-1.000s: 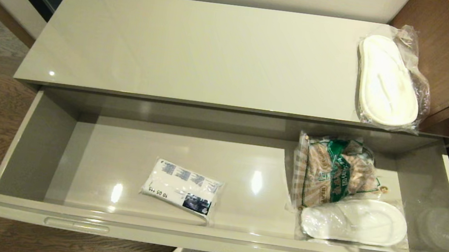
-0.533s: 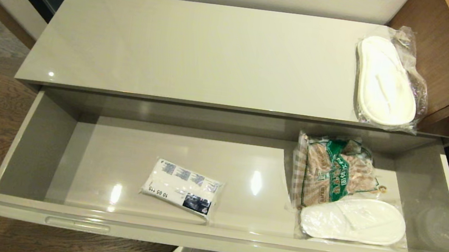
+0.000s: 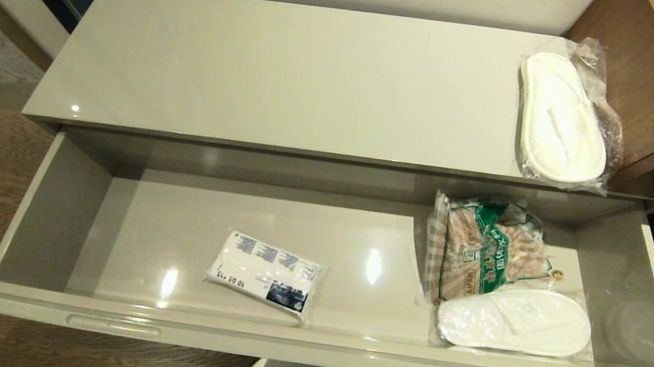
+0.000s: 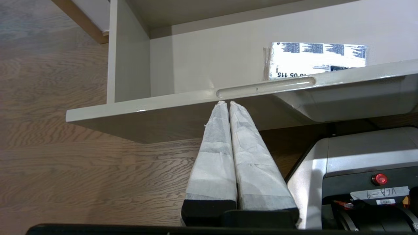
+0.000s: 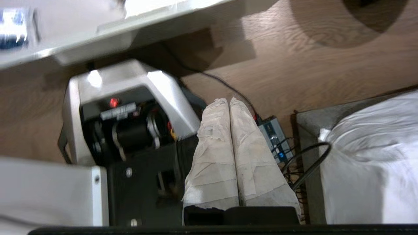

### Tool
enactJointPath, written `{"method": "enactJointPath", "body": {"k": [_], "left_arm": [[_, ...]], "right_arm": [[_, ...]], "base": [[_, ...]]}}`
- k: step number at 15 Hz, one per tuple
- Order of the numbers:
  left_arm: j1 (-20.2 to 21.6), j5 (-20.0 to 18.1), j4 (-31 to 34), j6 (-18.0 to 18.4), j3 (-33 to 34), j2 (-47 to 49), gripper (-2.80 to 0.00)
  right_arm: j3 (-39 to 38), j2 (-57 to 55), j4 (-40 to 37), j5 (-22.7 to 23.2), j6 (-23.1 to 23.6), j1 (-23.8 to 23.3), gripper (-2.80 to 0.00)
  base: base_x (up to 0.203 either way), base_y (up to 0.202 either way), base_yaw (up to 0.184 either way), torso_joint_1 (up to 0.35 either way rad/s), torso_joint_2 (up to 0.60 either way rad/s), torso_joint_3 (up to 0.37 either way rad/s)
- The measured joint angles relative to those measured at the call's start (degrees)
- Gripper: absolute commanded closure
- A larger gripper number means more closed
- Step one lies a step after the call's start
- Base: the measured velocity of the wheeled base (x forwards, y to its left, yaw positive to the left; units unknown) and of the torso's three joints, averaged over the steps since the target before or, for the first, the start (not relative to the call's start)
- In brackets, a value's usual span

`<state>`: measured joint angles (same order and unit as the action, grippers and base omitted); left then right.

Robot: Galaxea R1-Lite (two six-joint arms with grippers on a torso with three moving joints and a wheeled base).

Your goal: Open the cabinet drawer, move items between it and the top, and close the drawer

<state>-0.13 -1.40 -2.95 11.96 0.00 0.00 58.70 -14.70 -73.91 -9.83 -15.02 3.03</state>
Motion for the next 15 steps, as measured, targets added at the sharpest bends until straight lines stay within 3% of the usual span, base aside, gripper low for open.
{"method": "enactJointPath", "body": {"k": [5, 8, 10, 13, 15], "left_arm": [[-0.1, 0.0, 0.0, 0.0, 0.0, 0.0, 0.00], [0.0, 0.0, 0.0, 0.0, 0.0, 0.0, 0.00], [0.0, 0.0, 0.0, 0.0, 0.0, 0.0, 0.00], [0.0, 0.0, 0.0, 0.0, 0.0, 0.0, 0.00], [0.0, 0.0, 0.0, 0.0, 0.0, 0.0, 0.00]], "right_arm": [[-6.8, 3.7, 2.7, 1.7, 3.0, -1.2, 0.00], [-13.7, 10.7, 7.7, 2.6, 12.0, -2.1, 0.00], [-19.3, 13.0, 16.2, 2.6, 13.6, -2.3, 0.00], [-30.6, 14.4, 35.2, 2.8, 8.0, -2.4, 0.00], [-40.8, 14.7, 48.8, 3.0, 7.9, -2.4, 0.00]], "base": [[0.000, 0.000, 0.000, 0.000, 0.00, 0.000], [0.000, 0.000, 0.000, 0.000, 0.00, 0.000], [0.000, 0.000, 0.000, 0.000, 0.00, 0.000], [0.000, 0.000, 0.000, 0.000, 0.00, 0.000], [0.000, 0.000, 0.000, 0.000, 0.00, 0.000]]}}
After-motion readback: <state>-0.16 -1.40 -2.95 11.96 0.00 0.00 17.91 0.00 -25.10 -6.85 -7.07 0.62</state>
